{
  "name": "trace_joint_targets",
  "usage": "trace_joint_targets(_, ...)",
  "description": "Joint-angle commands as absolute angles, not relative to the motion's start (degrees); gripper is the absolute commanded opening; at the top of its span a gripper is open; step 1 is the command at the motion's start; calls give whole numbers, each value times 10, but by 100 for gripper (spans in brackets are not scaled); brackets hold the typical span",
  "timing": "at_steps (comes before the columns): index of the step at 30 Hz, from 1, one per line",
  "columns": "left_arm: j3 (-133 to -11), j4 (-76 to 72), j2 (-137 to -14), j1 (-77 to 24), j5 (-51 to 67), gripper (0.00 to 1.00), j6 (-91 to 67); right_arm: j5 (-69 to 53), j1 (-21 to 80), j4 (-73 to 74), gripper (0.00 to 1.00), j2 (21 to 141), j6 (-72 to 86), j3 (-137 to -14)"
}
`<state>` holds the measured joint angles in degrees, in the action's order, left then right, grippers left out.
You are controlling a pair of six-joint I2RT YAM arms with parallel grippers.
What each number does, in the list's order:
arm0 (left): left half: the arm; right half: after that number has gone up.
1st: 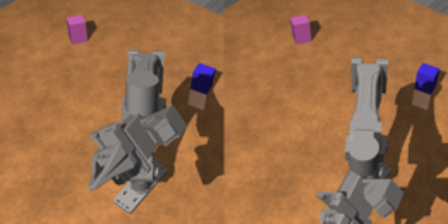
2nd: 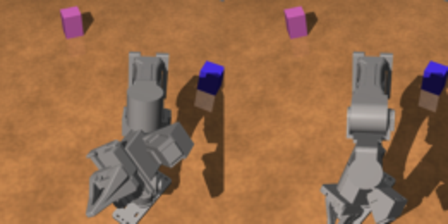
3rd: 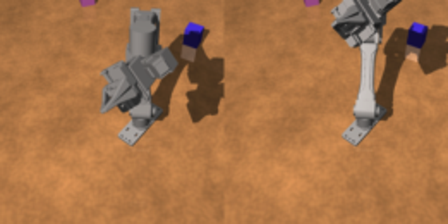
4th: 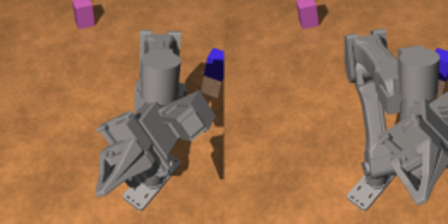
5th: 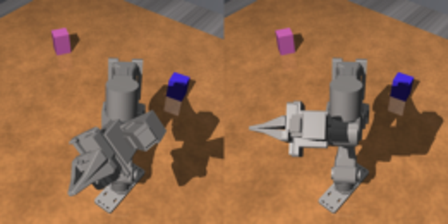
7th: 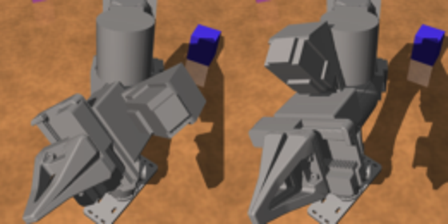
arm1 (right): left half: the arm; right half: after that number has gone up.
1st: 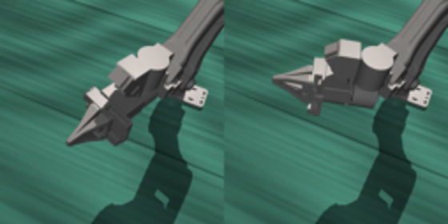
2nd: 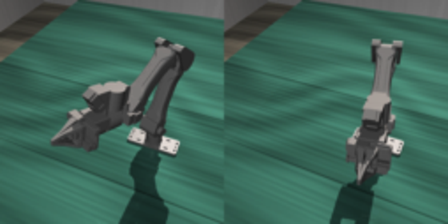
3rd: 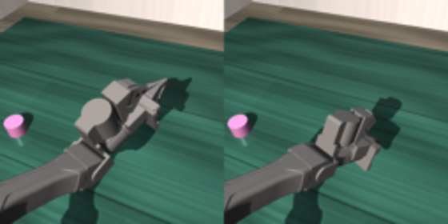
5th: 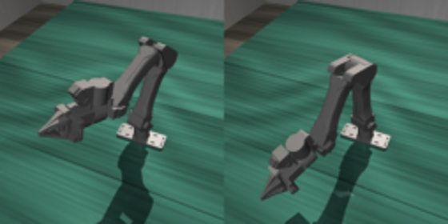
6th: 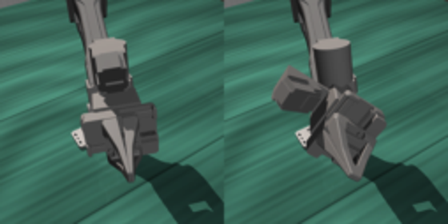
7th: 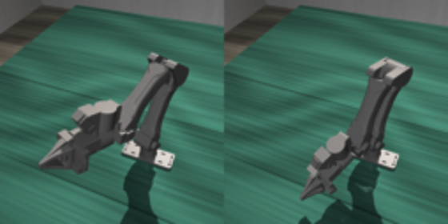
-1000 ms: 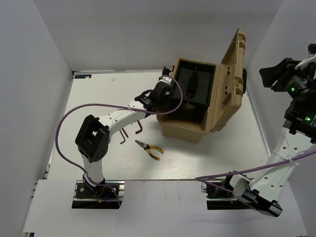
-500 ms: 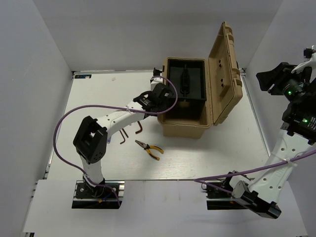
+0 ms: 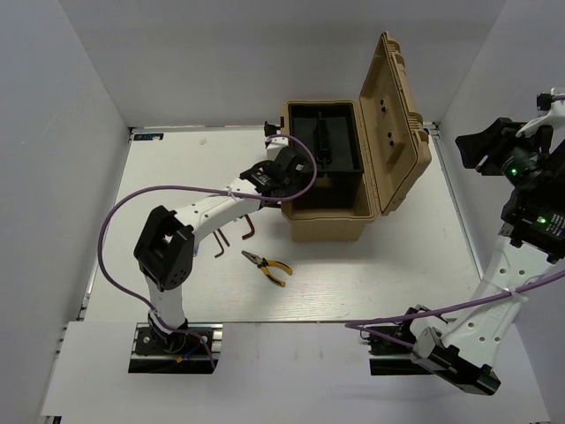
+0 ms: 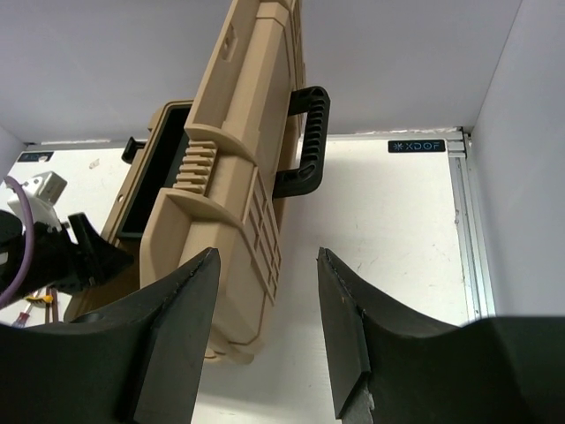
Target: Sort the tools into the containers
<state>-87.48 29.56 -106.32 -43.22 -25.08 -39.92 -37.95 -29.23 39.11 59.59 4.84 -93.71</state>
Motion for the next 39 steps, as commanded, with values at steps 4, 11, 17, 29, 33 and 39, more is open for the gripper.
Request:
trace_joint_targets(4, -844, 348, -1062, -403, -255, 74, -404, -392, -294, 377, 54, 588, 40, -927)
trace_joint_targets(11, -897, 337, -1019, -414, -238, 88, -309, -396, -295, 374, 54, 583, 40, -918)
trace_joint_targets(17, -954, 337, -974, -414, -212, 98, -258, -396, -294, 368, 67, 575, 33, -913)
trace_joint_targets(29, -810, 333, -785, -397, -308, 34, -214, -649, -294, 256, 0, 541, 102, -888)
trace_joint_targets(33, -710, 346, -754, -362, -295, 23, -245, -712, -294, 8, 0, 554, 334, -864)
trace_joint_targets(39, -620, 308, -807, -302, -230, 55, -280, -622, -289, 229, 4, 631, 222, -1008)
